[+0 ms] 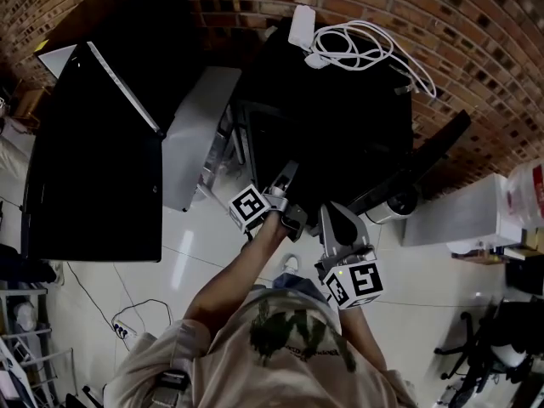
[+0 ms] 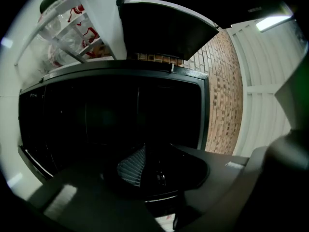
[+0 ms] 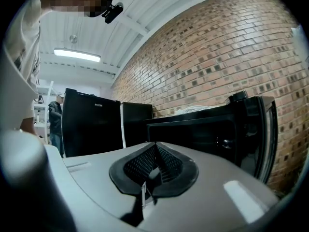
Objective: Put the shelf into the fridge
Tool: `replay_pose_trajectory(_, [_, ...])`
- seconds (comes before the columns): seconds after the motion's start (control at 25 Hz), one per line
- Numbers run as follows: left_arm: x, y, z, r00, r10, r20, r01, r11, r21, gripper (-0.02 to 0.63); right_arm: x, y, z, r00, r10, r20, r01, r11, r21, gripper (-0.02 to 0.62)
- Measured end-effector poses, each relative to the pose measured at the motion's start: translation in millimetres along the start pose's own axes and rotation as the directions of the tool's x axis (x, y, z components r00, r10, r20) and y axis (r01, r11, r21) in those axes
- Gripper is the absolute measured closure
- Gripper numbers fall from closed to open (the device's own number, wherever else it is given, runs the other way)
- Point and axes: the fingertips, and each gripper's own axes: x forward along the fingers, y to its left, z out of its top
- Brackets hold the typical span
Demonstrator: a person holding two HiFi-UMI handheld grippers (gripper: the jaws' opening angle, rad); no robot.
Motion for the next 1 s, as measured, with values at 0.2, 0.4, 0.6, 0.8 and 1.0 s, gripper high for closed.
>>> replay_pose_trajectory(0.2, [-25,-37,-5,0.998,-0.054,-0.024,0.055,0.997,0.061,0.514,-5,15,5,1.0,-0.004,0.012,0.004,1.0,-0.004,0.595])
replay_pose_trajectory(0.4, [-54,-80,-15,0.99,-0.131,-0.047,0.135,0.986,0.098,0.551,-13,33,10,1.0,-0.003,0.027,0.003,1.0,-0.007,0.595])
replay_pose_trajectory(0.6, [-88,-102,-11,0.99,-0.131,-0.06,0.142,0.953,0.268,0.606,-19,53,14,0.999,0.011,0.038,-0.01,1.0,-0.013,0.595])
replay_pose_trajectory(0.8, [-116,-128,-10,0.987,-0.131,-0.097,0.161,0.877,0.454,0.606,-27,71,17,0.999,0.017,0.045,-0.016,1.0,-0.014,0.595])
replay_pose_trajectory(1.0, [-144,-154,-14,0.985,-0.11,-0.134,0.171,0.74,0.651,0.606,-36,90,19,0.998,0.019,0.059,-0.018,1.0,-0.02,0.595])
